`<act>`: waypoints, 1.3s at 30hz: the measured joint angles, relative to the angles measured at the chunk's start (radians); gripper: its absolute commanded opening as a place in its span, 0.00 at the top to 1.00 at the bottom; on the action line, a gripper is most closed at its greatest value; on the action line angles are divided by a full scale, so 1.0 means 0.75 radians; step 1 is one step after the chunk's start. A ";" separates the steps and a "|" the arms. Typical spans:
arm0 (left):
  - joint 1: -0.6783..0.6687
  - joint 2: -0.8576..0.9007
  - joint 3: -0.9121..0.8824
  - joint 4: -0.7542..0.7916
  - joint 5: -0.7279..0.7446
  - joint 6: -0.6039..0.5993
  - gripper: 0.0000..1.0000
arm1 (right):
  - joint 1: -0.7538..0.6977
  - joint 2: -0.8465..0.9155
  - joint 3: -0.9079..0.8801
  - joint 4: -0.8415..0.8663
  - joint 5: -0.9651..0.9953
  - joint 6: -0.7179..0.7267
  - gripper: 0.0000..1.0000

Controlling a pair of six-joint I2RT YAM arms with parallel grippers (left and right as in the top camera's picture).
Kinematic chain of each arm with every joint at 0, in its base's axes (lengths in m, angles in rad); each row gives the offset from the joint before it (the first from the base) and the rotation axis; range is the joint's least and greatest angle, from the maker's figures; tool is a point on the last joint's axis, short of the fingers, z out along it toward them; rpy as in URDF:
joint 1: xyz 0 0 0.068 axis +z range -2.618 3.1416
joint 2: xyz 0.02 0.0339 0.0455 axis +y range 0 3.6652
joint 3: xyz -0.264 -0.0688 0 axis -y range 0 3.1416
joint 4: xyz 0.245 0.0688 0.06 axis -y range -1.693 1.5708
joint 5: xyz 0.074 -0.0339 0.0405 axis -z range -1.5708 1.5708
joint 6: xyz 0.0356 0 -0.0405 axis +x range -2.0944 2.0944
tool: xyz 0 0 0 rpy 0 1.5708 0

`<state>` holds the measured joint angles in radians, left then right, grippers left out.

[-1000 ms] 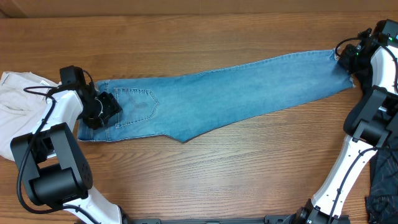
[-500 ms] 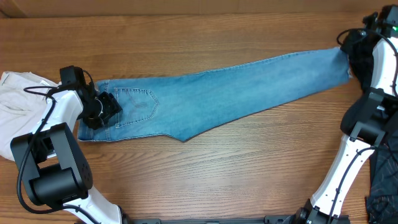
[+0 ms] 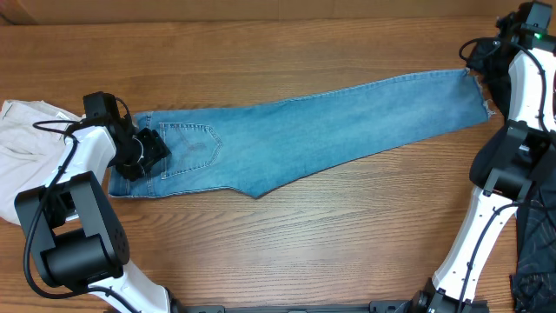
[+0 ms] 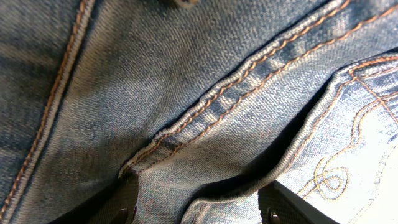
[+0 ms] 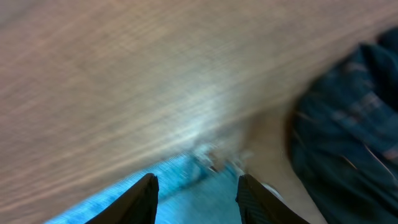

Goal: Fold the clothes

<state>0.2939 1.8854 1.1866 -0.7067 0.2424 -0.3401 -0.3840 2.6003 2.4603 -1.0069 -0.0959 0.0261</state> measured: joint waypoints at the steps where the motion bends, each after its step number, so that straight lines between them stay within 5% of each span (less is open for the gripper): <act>1: 0.000 0.000 0.000 0.001 0.000 0.000 0.35 | -0.005 0.000 0.000 -0.020 0.008 0.000 0.54; 10: 0.000 0.000 0.000 0.001 0.000 0.000 0.34 | -0.081 0.000 -0.038 -0.164 0.011 -0.070 0.54; 20: 0.000 0.000 0.000 0.004 -0.001 0.000 0.34 | -0.082 -0.033 -0.248 -0.016 -0.082 -0.140 0.52; 30: 0.000 0.000 0.000 0.005 -0.004 0.000 0.34 | -0.064 -0.045 -0.287 0.020 -0.136 -0.200 0.79; 36: 0.000 0.000 -0.001 0.005 -0.005 0.000 0.34 | -0.060 -0.045 -0.289 -0.004 -0.195 -0.230 0.79; 39: 0.000 0.000 -0.001 0.005 -0.005 -0.001 0.34 | -0.060 -0.045 -0.291 -0.011 -0.227 -0.255 0.92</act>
<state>0.2939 1.8854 1.1862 -0.7029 0.2386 -0.3405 -0.4290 2.5668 2.2417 -1.0153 -0.2661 -0.1654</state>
